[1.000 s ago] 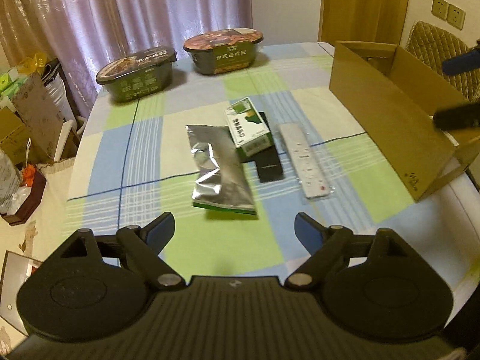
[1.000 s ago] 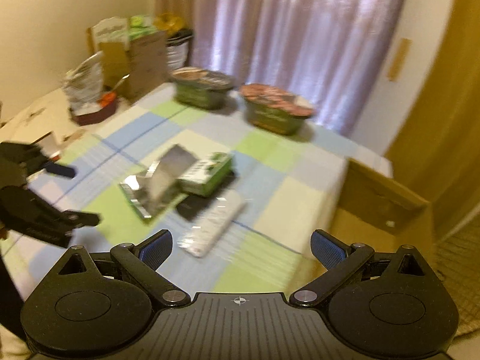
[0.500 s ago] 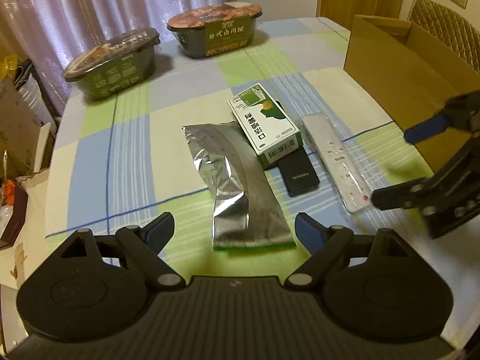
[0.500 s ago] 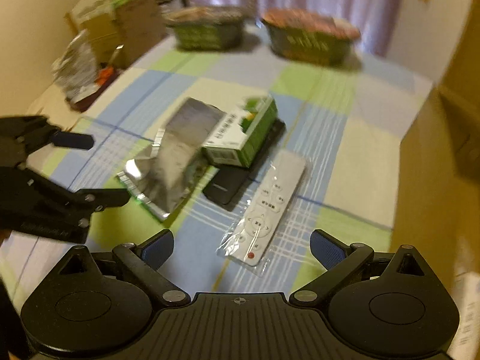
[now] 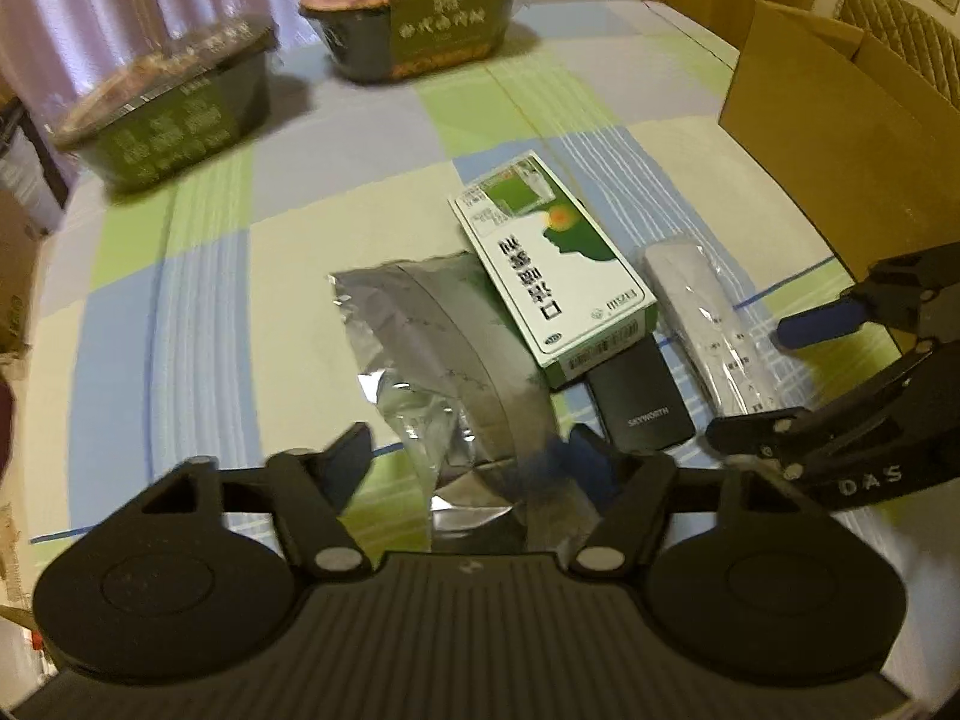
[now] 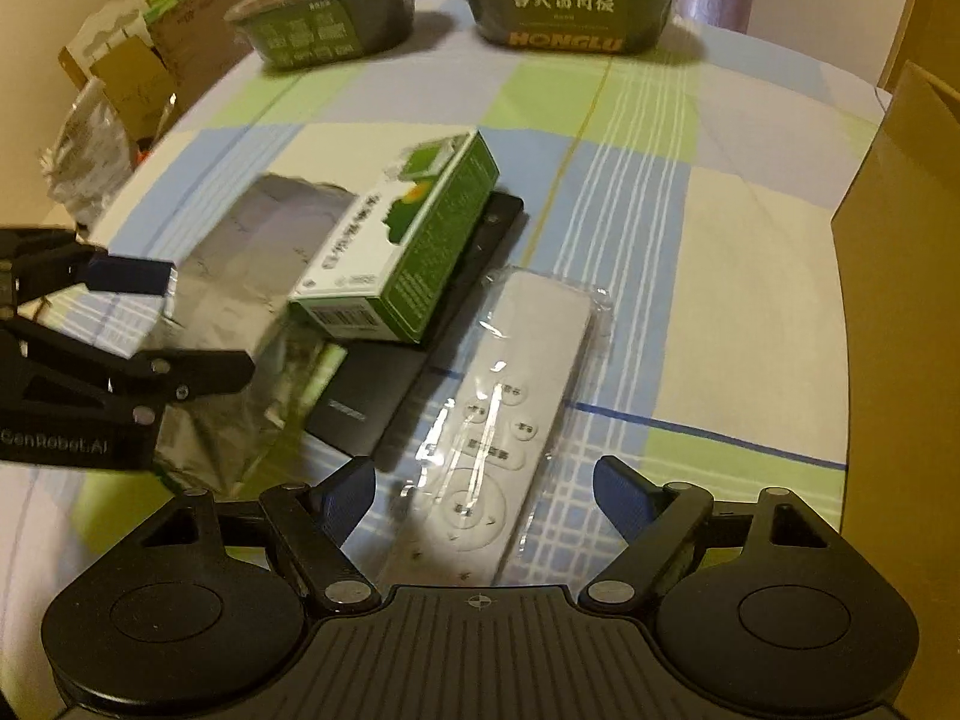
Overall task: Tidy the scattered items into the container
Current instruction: 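Grasp the foil pouch with the left gripper while the right grasps the white remote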
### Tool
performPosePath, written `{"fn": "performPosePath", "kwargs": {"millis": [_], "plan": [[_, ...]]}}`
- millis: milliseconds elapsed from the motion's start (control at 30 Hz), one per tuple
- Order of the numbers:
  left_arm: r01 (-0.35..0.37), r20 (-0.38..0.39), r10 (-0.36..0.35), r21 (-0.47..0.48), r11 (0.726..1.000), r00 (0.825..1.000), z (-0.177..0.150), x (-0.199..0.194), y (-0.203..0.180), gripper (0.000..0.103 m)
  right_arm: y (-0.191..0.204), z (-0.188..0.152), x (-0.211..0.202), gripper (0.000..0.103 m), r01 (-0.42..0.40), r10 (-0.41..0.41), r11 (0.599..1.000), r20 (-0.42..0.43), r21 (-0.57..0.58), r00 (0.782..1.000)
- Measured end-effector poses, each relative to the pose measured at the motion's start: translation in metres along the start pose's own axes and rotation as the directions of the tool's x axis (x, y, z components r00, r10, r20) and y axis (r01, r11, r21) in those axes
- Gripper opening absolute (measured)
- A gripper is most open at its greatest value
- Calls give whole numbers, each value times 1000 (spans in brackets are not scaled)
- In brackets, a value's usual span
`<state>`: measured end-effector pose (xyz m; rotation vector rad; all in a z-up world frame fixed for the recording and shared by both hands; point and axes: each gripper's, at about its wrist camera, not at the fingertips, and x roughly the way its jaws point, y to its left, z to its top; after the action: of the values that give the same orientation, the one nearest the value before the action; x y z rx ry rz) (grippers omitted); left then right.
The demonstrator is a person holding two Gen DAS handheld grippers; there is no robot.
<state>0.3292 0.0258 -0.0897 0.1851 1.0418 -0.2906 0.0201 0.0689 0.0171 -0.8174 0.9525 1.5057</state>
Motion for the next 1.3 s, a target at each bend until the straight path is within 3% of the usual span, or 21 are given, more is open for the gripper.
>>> {"fn": "performPosePath", "kwargs": {"millis": [33,67,100,133,167,367,500,600,700,767,800,867,900,1133,1300], "plan": [[25,-12,-25,-3,1000,1000,0,2,0,41,-1,0,3,69,-10,10,1000,-9,-1,1000],[36,-23,-36,5,999,999,0,3,-1,38,0,0,3,68,-6,6,1000,-3,-6,1000],[28,-24,-27,27,999,999,-1,2,-4,38,0,0,3,63,3,-3,1000,0,-14,1000],[27,-32,-26,46,999,999,-3,1,-6,38,1,-1,2,50,10,-9,1000,5,-22,1000],[31,-39,-29,56,998,999,-5,-1,-6,37,2,-1,1,48,11,-11,1000,6,-26,1000],[111,-109,-95,148,983,990,-39,-28,-16,37,6,-23,-12,46,-30,29,999,-30,-21,999],[177,-163,-145,204,963,976,-79,-58,-33,37,15,-64,-32,46,-50,47,998,-67,-43,997],[188,-203,-142,227,956,969,-103,-78,-44,37,23,-97,-48,46,-54,46,995,-105,-82,993],[169,-247,-112,222,960,962,-119,-93,-55,45,30,-124,-61,46,-61,44,991,-143,-115,989],[122,-245,-66,225,967,967,-125,-100,-61,71,31,-138,-67,47,-62,43,991,-158,-115,987],[99,-243,-44,220,970,969,-126,-102,-63,73,31,-142,-69,47,-59,41,992,-158,-111,987],[69,-240,-22,191,979,971,-123,-104,-65,79,30,-147,-74,67,-49,35,994,-144,-94,989],[49,-237,-7,175,983,972,-121,-103,-65,81,30,-149,-77,83,-44,33,995,-127,-85,991],[-11,-267,59,178,984,962,-96,-76,-67,81,32,-138,-74,83,-45,37,996,-104,-82,994],[5,-343,79,238,971,936,-94,-51,-67,66,30,-131,-69,83,-43,33,994,-98,-97,995]]}}
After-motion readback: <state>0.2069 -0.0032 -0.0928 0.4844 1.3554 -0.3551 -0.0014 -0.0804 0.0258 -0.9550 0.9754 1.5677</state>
